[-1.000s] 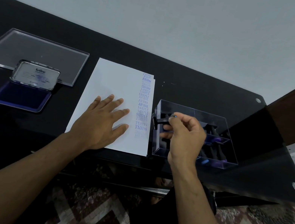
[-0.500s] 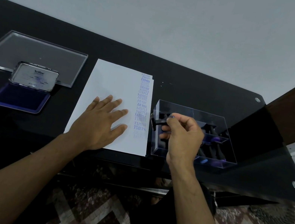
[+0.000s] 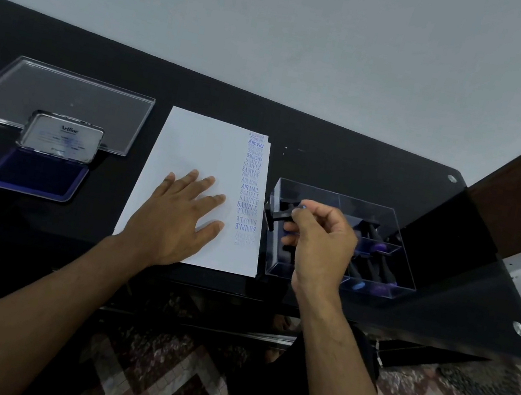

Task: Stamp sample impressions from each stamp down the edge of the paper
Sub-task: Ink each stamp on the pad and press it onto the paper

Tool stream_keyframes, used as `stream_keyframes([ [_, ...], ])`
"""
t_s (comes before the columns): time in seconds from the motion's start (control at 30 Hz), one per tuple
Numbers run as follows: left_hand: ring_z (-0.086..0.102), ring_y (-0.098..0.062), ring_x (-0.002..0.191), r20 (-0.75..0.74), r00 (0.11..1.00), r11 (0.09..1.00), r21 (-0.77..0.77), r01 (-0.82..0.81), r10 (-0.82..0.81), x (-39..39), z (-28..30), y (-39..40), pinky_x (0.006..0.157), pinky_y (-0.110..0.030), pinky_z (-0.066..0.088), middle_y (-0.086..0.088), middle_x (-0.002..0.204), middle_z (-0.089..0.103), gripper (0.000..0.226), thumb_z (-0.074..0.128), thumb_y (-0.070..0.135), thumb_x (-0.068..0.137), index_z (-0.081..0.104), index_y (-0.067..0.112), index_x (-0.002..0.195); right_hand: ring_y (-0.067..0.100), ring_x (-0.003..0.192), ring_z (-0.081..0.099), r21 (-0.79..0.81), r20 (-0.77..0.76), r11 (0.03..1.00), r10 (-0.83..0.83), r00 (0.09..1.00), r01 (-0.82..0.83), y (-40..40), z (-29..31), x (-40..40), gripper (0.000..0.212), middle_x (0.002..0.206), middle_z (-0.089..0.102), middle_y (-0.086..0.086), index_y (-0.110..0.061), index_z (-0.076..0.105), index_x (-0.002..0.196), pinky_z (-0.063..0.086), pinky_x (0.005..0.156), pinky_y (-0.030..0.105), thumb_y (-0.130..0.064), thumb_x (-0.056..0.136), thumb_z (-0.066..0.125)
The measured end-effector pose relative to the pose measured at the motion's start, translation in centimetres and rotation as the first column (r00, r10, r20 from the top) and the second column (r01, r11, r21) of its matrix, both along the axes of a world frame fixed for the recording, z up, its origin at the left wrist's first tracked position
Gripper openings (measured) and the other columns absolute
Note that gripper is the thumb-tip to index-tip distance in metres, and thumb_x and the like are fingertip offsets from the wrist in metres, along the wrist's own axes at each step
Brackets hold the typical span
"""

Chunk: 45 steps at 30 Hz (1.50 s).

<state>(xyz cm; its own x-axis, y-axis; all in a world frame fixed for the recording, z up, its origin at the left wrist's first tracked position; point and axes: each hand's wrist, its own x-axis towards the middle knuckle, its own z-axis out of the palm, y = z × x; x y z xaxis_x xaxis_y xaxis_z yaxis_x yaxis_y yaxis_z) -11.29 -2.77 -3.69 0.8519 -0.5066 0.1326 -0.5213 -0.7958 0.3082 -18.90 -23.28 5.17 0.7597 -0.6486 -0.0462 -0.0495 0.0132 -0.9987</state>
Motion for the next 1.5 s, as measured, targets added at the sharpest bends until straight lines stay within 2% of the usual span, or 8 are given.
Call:
stream_keyframes([
  [0.33,0.005,-0.019,0.156,-0.022,0.999,0.995,-0.084,-0.045,0.043,-0.3,1.7,2.4,0.125,-0.046,0.001,0.001,0.167,0.019,0.075,0.023,0.07,0.093,0.034,0.029,0.155,0.022,0.07,0.068,-0.103,0.058,0.991,0.095,0.994,-0.088,2.6,0.7,1.0,0.018,0.082,0.07,0.007,-0.018,0.07,0.095,0.054,0.055,0.029,-0.004,0.084,0.067],
  [0.57,0.011,-0.021,0.155,0.001,0.984,0.982,-0.056,-0.18,0.18,-0.7,2.8,8.8,0.125,-0.05,0.01,0.0,0.165,0.024,0.073,0.033,0.069,0.094,0.037,0.028,0.154,0.027,0.077,0.068,-0.167,0.026,0.954,0.256,0.966,-0.249,8.1,0.7,3.2,0.018,0.086,0.071,0.006,-0.019,0.073,0.093,0.051,0.052,0.024,-0.005,0.082,0.068],
  [0.73,0.02,-0.023,0.153,0.015,0.964,0.962,-0.07,-0.265,0.266,-1.5,2.8,13.9,0.124,-0.051,0.015,-0.002,0.162,0.032,0.078,0.031,0.072,0.089,0.041,0.027,0.151,0.017,0.077,0.069,-0.285,0.001,0.893,0.365,0.931,-0.349,13.5,0.0,4.7,0.019,0.082,0.071,-0.009,-0.027,0.073,0.091,0.06,0.067,0.043,-0.012,0.08,0.07],
  [0.87,0.023,-0.023,0.151,0.019,0.937,0.934,-0.094,-0.346,0.349,-2.4,2.5,17.7,0.125,-0.049,0.011,-0.003,0.159,0.036,0.081,0.029,0.074,0.087,0.044,0.024,0.149,0.012,0.078,0.068,-0.325,-0.031,0.845,0.439,0.898,-0.425,17.3,-0.3,5.7,0.02,0.082,0.069,-0.012,-0.026,0.072,0.095,0.061,0.071,0.043,-0.012,0.082,0.071],
  [1.1,0.021,-0.026,0.152,0.003,0.882,0.876,-0.115,-0.468,0.471,-2.9,1.1,23.8,0.124,-0.051,0.014,-0.007,0.161,0.034,0.074,0.045,0.067,0.093,0.041,0.021,0.152,0.004,0.077,0.065,-0.506,-0.078,0.681,0.576,0.814,-0.53,23.0,-0.3,7.2,0.016,0.097,0.069,-0.007,-0.022,0.072,0.098,0.05,0.066,0.009,-0.012,0.085,0.072],
  [1.23,0.019,-0.026,0.153,-0.003,0.864,0.86,-0.091,-0.502,0.504,-3.2,0.7,25.6,0.124,-0.051,0.012,-0.006,0.161,0.032,0.081,0.036,0.072,0.089,0.039,0.022,0.153,0.004,0.082,0.064,-0.635,-0.121,0.542,0.634,0.764,-0.55,24.9,-0.4,7.9,0.019,0.107,0.067,-0.004,-0.018,0.073,0.106,0.057,0.077,0.018,-0.014,0.088,0.073],
  [1.33,0.017,-0.026,0.153,-0.001,0.86,0.858,-0.08,-0.508,0.51,-3.4,0.3,26.1,0.125,-0.05,0.011,-0.005,0.162,0.031,0.076,0.043,0.068,0.093,0.038,0.022,0.154,0.007,0.088,0.064,-0.7,-0.149,0.461,0.652,0.743,-0.545,25.9,-0.5,8.3,0.021,0.109,0.067,-0.003,-0.017,0.074,0.109,0.058,0.084,0.028,-0.015,0.088,0.073],
  [1.5,0.011,-0.024,0.155,0.002,0.859,0.857,-0.058,-0.511,0.512,-3.1,0.3,26.0,0.125,-0.051,0.008,-0.004,0.165,0.025,0.076,0.043,0.066,0.093,0.034,0.023,0.155,0.01,0.092,0.066,-0.732,-0.146,0.429,0.66,0.737,-0.529,26.9,-0.3,8.5,0.023,0.111,0.067,-0.002,-0.016,0.073,0.111,0.059,0.083,0.032,-0.016,0.088,0.072],
])
